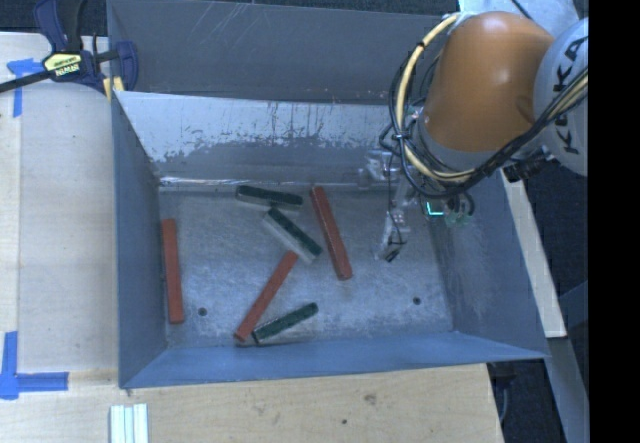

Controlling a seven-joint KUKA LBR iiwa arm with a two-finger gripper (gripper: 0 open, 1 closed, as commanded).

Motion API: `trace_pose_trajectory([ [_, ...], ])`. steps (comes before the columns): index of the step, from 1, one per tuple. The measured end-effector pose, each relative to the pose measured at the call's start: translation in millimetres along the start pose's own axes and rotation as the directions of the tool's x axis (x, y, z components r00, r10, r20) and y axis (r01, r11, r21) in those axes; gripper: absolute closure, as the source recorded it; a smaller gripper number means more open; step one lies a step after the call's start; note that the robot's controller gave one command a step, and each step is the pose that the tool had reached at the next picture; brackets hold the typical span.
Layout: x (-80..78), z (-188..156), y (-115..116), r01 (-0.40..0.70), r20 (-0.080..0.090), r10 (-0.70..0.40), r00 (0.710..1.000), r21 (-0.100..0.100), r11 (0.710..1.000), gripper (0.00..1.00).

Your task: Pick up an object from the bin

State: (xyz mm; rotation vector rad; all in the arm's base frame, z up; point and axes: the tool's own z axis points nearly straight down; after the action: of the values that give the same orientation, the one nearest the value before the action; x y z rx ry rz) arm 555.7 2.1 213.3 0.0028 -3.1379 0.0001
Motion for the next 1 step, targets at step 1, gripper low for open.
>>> trace_pose_trajectory([
  [1, -31.4, 54.8, 85.0, 0.273, 0.007, -0.273, 0.962, -0.001, 0.962, 0.0],
])
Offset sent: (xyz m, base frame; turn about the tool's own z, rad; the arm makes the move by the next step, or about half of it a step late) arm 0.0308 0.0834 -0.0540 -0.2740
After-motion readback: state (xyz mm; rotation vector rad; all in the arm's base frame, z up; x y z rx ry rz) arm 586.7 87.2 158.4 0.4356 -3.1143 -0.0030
